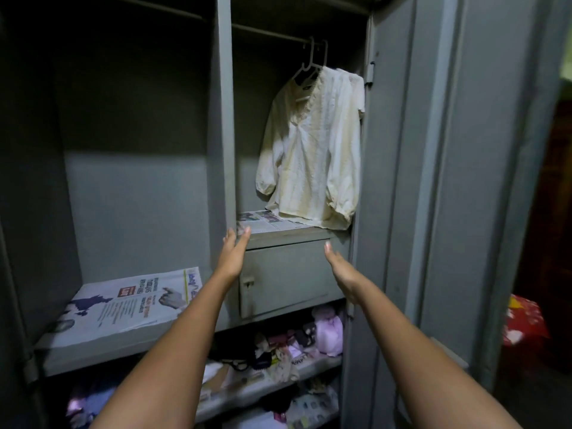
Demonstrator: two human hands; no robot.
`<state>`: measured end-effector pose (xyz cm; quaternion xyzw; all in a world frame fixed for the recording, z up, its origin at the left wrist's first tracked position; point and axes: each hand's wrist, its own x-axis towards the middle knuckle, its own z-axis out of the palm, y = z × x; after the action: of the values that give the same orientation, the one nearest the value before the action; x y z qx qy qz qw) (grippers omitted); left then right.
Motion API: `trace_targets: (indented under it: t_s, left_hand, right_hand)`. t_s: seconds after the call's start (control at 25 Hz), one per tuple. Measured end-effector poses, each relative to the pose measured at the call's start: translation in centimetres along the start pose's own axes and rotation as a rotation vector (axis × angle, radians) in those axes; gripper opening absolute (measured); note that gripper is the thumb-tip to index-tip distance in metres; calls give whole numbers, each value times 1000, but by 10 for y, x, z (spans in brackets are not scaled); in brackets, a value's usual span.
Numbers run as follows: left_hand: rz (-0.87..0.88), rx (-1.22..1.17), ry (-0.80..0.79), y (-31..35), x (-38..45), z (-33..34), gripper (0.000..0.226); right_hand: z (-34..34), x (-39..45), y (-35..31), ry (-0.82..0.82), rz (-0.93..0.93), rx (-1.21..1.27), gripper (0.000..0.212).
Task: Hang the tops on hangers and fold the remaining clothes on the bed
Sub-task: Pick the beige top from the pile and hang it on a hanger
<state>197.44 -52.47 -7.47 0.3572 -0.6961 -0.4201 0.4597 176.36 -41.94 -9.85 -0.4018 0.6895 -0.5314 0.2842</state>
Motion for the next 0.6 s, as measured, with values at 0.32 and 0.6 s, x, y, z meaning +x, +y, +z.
trace_targets:
  t_s: [0.32,0.6]
  left_hand:
    - [17,-212,-326,72,-135,116,68]
    - [74,-358,-753,155,-295,233,66]
  right_hand:
    - [-108,-194,16,247,-4,108,69]
    - [-242,-402,58,644,112,114,71]
